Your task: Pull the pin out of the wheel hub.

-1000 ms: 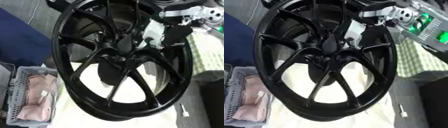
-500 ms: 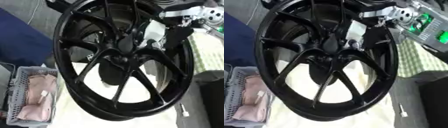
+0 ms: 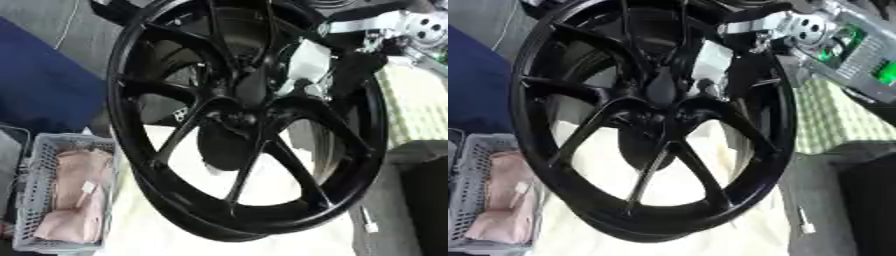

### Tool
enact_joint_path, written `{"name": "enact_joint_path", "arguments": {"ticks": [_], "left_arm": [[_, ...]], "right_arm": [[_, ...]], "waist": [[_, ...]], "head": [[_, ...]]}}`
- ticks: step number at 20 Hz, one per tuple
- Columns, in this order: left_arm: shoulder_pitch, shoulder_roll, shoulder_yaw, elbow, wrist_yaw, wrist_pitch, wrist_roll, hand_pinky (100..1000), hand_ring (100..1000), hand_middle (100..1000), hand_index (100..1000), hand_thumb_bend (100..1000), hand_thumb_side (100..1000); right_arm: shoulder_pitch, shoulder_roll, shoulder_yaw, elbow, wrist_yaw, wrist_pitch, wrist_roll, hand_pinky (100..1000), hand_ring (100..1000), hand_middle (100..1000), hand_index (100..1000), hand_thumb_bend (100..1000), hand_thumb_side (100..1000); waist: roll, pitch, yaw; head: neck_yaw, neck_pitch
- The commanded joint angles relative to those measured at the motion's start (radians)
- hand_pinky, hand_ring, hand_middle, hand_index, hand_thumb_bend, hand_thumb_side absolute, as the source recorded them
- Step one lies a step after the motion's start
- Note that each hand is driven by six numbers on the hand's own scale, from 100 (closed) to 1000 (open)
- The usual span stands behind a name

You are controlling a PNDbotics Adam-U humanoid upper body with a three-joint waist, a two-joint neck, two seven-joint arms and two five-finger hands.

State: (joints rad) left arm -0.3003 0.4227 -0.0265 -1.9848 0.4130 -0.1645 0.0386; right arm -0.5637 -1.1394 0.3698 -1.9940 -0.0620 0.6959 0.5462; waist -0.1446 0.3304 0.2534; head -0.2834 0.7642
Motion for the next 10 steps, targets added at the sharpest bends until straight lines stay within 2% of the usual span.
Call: {"name": "enact_joint_path", "arguments": {"ticks": [1,10], "left_arm": [[-0.006,0.014,0.007,-0.015,0.002,-0.001,-0.004,724,648,618,785,100,658],[-0.004,0.016,0.009,-0.015,-0.001,-0.001,-0.004,724,649,619,783,100,658]], "right_arm": [[-0.026,-0.033,-0.038,-0.006,-0.006,0.057,0.044,664,522,511,652,100,100],[-0.056,-0.033,-0.059,-0.006,0.004,0.079,0.065,637,496,488,617,100,100]], "waist": [[0.008,-0.025,-0.006],[0.007,-0.027,-0.01]], "head": [[-0.001,0.006],[0.001,0.006]]}}
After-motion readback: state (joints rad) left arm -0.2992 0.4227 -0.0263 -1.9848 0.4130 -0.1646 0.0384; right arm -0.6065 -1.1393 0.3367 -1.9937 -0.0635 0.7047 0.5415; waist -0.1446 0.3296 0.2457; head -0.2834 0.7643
